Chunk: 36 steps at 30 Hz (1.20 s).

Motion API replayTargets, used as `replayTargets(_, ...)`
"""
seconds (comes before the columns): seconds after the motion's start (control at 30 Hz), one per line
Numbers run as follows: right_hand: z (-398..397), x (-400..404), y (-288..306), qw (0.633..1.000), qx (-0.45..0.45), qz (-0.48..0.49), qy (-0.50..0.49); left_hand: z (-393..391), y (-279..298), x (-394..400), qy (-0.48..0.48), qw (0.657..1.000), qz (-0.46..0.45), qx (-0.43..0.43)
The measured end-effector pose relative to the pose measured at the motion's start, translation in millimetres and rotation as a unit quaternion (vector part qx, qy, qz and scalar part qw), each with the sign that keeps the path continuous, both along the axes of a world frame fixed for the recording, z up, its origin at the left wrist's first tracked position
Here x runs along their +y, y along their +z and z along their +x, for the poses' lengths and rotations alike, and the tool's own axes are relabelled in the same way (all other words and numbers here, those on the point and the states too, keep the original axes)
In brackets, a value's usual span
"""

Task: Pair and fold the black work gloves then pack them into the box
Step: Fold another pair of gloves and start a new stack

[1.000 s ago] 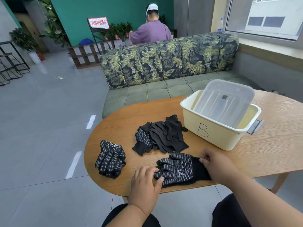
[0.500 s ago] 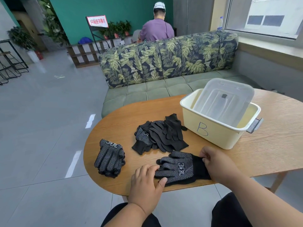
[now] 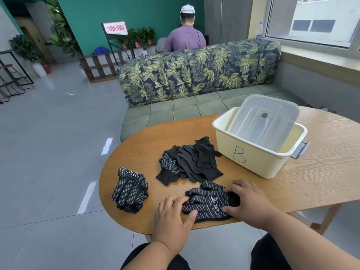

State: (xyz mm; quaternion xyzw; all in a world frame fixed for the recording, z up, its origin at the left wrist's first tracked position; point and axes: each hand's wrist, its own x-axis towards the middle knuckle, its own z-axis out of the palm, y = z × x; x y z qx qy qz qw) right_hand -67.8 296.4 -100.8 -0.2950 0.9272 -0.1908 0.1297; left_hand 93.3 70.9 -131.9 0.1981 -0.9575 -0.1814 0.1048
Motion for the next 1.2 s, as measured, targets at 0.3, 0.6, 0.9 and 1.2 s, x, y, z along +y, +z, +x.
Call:
replayTargets(0.3, 4.2, -16.2, 6.6, 0.998, 0.053, -0.033, 0.026, -23.9, 20.0, 1.7, 0.042, 0.994, 0.105, -0.009)
replayTargets(0.6, 4.9, -18.1, -17.7, 0.997, 0.050, -0.012, 0.054, -31.3, 21.8, 6.6, 0.053, 0.993, 0.101, 0.004)
replayTargets(0.9, 5.3, -19.5, -17.4, 0.997, 0.058, -0.004, 0.051, -35.9, 17.5, -0.1, 0.101, 0.992, 0.081, 0.011)
replayTargets(1.2, 4.3, -19.7, -20.9, 0.997, 0.062, -0.006, 0.051, -35.6, 16.5, 0.0, 0.060, 0.994, 0.089, 0.006)
